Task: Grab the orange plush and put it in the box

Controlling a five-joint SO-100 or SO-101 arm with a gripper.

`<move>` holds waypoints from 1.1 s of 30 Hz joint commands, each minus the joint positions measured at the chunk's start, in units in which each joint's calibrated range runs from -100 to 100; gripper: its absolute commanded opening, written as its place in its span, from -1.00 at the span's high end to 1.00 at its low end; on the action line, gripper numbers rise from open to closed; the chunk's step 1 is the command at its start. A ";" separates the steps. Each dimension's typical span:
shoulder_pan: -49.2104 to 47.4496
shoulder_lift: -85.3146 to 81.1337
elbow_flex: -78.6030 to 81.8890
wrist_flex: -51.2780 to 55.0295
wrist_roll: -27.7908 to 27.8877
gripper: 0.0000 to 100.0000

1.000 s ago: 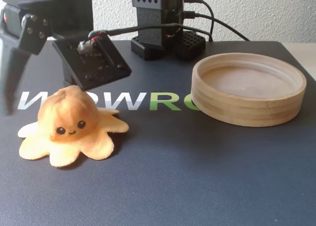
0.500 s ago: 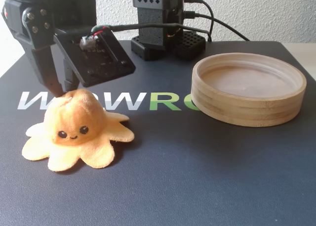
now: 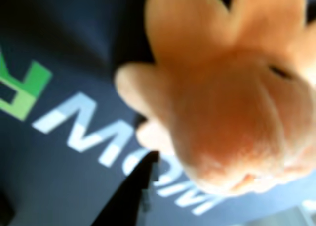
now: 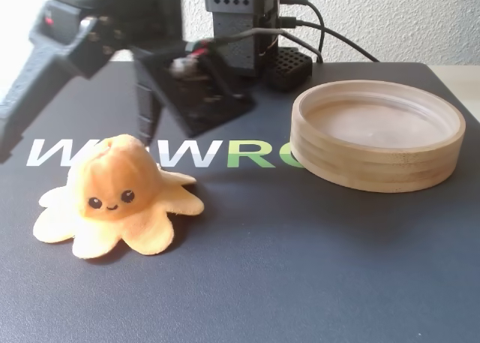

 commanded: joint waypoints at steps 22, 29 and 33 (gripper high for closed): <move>-1.59 -1.43 0.98 -6.15 -2.28 0.98; -8.17 -6.41 -3.37 -0.84 -2.23 0.98; -12.57 -10.62 -6.99 6.81 -2.75 0.98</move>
